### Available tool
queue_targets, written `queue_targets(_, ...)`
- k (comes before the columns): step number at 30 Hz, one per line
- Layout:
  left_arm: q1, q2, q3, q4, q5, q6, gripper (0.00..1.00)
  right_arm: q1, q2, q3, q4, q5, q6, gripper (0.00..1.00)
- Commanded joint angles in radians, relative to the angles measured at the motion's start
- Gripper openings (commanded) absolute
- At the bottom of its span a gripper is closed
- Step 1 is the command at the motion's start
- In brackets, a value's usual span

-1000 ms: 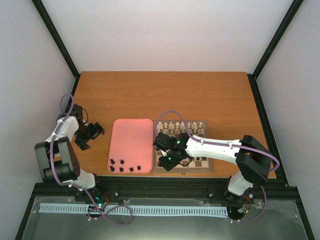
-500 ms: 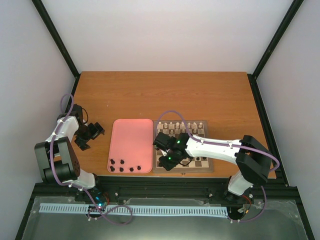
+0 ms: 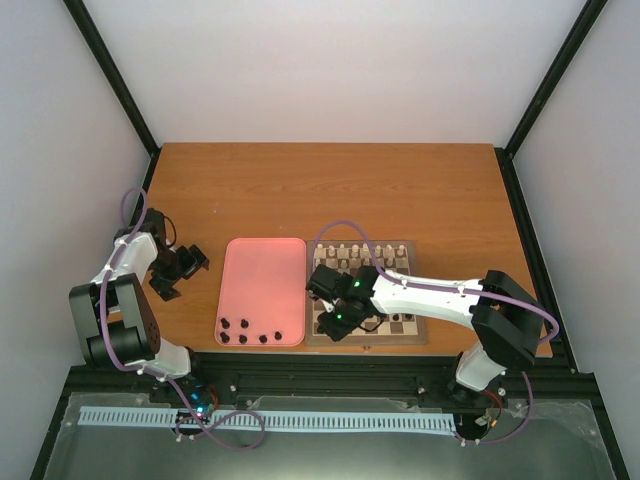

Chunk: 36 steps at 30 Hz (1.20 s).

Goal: Set up the chess pieces on the board
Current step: Place the chess piece on the chessboard.

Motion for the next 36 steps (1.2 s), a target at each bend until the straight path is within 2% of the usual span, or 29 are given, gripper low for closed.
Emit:
queue_targets(1, -0.005, -0.008, 0.031, 0.0, -0.003, 0.018, 1.0, -0.005, 0.0, 0.005, 0.013, 0.017, 0.004, 0.19)
queue_targets(7, -0.005, -0.011, 0.031, 0.001, -0.001, 0.018, 1.0, -0.006, 0.004, 0.015, 0.009, 0.027, 0.002, 0.24)
queue_targets(18, -0.005, -0.011, 0.03, -0.001, -0.005, 0.018, 1.0, -0.006, -0.027, 0.039, -0.01, 0.029, -0.014, 0.24)
queue_targets(24, -0.005, -0.012, 0.034, -0.003, -0.005, 0.016, 1.0, -0.006, -0.039, 0.107, -0.064, 0.046, -0.026, 0.24)
queue_targets(27, -0.005, -0.013, 0.034, -0.002, -0.007, 0.018, 1.0, -0.003, -0.062, 0.155, -0.107, 0.034, -0.044, 0.38)
queue_targets(29, -0.005, -0.017, 0.03, -0.001, -0.005, 0.017, 1.0, -0.003, -0.07, 0.196, -0.134, 0.041, -0.061, 0.43)
queue_targets(36, -0.005, -0.025, 0.03, 0.0, -0.002, 0.017, 1.0, 0.003, 0.099, 0.465, -0.216, 0.045, -0.162, 0.47)
